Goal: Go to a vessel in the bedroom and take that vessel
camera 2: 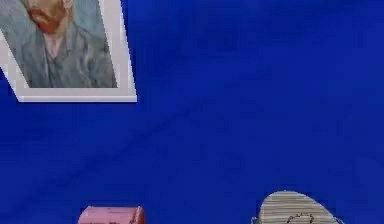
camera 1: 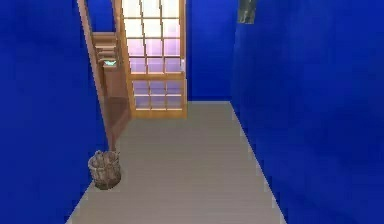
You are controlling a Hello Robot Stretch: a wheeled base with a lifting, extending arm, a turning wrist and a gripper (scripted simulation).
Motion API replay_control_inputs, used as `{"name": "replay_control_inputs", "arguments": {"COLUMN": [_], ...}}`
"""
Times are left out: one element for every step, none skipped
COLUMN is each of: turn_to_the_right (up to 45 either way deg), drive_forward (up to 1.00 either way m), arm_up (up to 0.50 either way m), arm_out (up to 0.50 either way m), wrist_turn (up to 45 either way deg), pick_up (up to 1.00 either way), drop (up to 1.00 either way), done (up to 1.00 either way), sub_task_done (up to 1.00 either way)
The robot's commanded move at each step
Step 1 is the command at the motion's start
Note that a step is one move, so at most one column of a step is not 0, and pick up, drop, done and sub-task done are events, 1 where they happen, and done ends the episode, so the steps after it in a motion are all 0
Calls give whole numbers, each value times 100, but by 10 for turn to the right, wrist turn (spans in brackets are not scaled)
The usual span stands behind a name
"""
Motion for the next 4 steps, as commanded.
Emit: {"name": "replay_control_inputs", "arguments": {"turn_to_the_right": [0, 0, -450, 0], "drive_forward": [100, 80, 0, 100], "arm_up": [0, 0, 0, 0], "arm_out": [0, 0, 0, 0], "wrist_turn": [0, 0, 0, 0], "pick_up": [0, 0, 0, 0], "drop": [0, 0, 0, 0], "done": [0, 0, 0, 0], "sub_task_done": [0, 0, 0, 0]}}
